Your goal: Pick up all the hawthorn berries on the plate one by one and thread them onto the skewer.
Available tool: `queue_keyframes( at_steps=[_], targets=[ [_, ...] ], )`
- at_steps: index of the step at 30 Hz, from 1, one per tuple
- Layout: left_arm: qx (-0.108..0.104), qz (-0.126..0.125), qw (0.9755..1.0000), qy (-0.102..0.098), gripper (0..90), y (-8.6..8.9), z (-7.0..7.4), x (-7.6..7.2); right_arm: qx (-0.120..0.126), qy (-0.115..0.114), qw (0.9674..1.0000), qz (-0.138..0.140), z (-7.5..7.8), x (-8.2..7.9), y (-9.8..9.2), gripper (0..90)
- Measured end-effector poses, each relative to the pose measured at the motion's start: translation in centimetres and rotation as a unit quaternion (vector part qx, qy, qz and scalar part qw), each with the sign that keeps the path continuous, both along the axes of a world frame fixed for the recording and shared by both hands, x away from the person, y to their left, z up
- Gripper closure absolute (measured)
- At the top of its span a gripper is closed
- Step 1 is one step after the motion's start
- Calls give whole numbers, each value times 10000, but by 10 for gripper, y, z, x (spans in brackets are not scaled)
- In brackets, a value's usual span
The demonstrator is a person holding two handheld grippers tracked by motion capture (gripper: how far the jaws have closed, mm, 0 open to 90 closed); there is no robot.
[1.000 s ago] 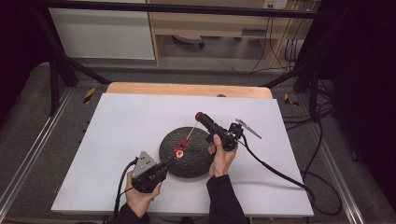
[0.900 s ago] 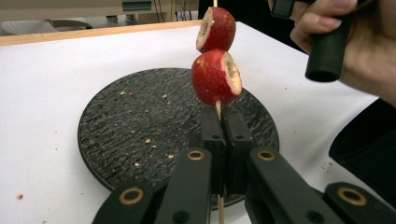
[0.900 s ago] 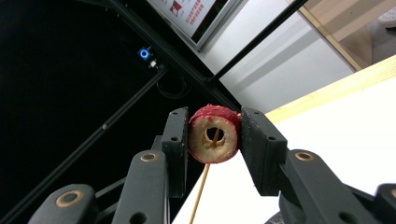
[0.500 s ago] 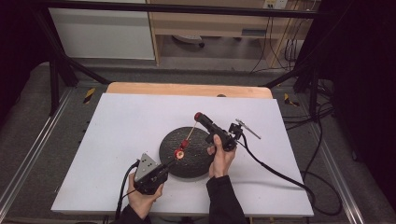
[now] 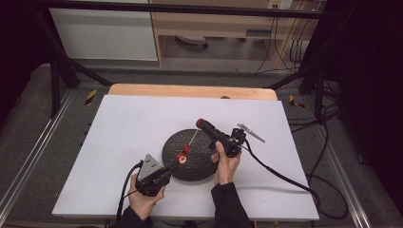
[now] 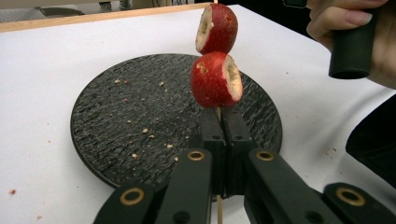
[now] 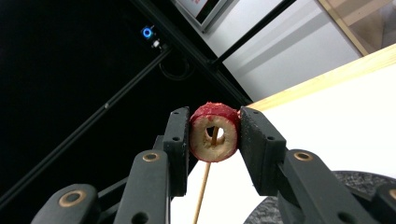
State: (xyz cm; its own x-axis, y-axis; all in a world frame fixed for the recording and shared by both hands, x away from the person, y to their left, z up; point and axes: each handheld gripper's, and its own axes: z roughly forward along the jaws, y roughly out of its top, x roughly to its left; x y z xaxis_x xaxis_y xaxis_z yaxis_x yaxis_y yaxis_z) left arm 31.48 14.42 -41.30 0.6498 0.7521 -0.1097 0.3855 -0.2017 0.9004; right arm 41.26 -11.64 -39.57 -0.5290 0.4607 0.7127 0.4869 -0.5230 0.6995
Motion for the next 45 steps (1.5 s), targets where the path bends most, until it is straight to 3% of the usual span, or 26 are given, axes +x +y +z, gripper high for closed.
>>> queue_keyframes(
  at_steps=[29,41,45],
  targets=[
    [51,-83,9999,88,887,0,1,5,-501,151,9976,448,-15,-27,11,652],
    [57,-142,9998,138,887,-1,-1,7,-620,241,9963,551,-21,-30,14,646],
    [-14,-163,9997,167,887,1,0,8,-684,293,9954,598,-18,-28,12,608]
  ],
)
